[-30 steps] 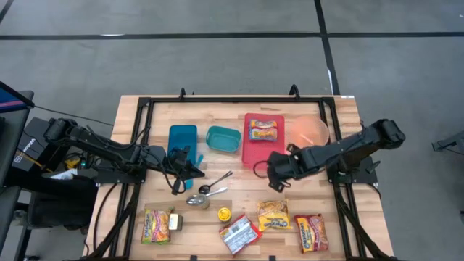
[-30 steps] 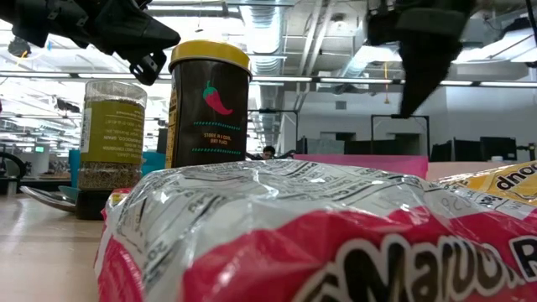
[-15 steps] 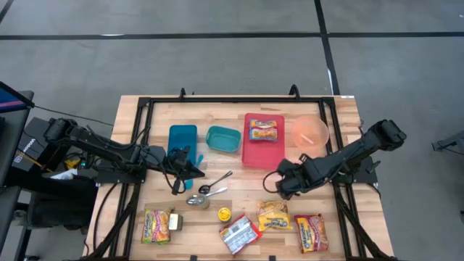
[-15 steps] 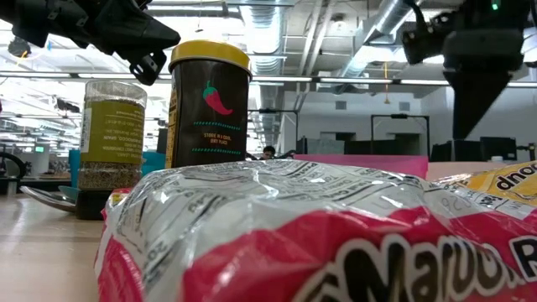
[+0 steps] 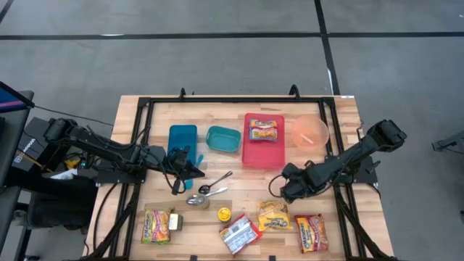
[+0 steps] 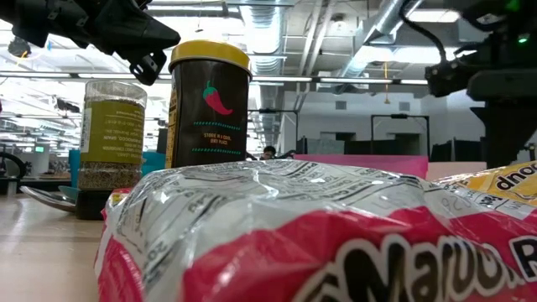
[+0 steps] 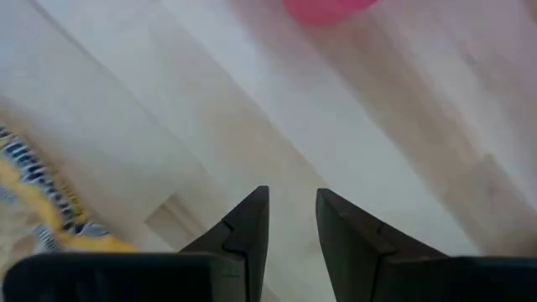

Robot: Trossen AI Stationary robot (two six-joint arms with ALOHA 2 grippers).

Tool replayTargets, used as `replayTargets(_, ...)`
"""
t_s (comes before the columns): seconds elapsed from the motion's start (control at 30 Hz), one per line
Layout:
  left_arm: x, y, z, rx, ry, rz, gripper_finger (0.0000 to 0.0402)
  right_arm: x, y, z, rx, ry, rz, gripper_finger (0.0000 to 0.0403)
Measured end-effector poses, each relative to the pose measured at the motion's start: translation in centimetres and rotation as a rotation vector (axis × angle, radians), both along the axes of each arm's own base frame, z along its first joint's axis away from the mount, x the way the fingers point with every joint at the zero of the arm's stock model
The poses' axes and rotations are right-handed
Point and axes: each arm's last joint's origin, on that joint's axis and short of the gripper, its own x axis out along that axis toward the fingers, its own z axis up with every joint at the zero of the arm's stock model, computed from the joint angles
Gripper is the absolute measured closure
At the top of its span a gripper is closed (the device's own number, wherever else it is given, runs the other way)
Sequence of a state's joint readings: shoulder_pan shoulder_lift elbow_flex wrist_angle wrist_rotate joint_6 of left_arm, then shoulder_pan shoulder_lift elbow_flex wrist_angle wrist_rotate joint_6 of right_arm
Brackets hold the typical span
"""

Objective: Pick & Place Food Item
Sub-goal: Put the yellow noodle pack into the red bin

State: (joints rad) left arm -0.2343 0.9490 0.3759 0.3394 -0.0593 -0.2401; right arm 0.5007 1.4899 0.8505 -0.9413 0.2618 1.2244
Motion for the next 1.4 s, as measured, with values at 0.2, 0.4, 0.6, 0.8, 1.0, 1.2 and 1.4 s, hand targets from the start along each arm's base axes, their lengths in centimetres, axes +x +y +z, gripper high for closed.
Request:
replayTargets(0.2, 0.0, 0.0, 0.0, 0.000, 0.000, 0.000, 0.0402, -0.9, 1.7, -0.1, 0.012, -0.021, 0.016, 0.0308)
replayTargets(0.4, 0.0, 0.0, 0.0, 0.000, -0.001, 0.000, 0.0402, -1.9, 3.1, -0.1, 0.018, -0.047, -0.005, 0.0308)
replayTargets(0.6, 0.0, 0.0, 0.0, 0.000, -0.001, 0.000, 0.0401, -2.8, 4.3, 0.0, 0.001, -0.097, -0.027, 0.0308)
replayTargets(0.8, 0.0, 0.0, 0.0, 0.000, -0.001, 0.000, 0.0401, -3.8, 4.5, -1.3, 0.010, -0.125, -0.086, 0.0308)
replayTargets(1.0, 0.0, 0.0, 0.0, 0.002, -0.001, 0.008, 0.0401, -5.0, 4.0, -2.6, 0.009, -0.132, -0.132, 0.0308)
replayTargets(1.2, 0.0, 0.1, 0.0, 0.011, -0.003, 0.048, 0.0401, -6.7, 2.9, -2.0, 0.015, -0.278, -0.163, 0.0308)
replayTargets(1.4, 0.0, 0.1, 0.0, 0.011, -0.002, 0.049, 0.0402, -8.3, 1.9, -1.5, 0.116, -0.467, -0.179, 0.0308)
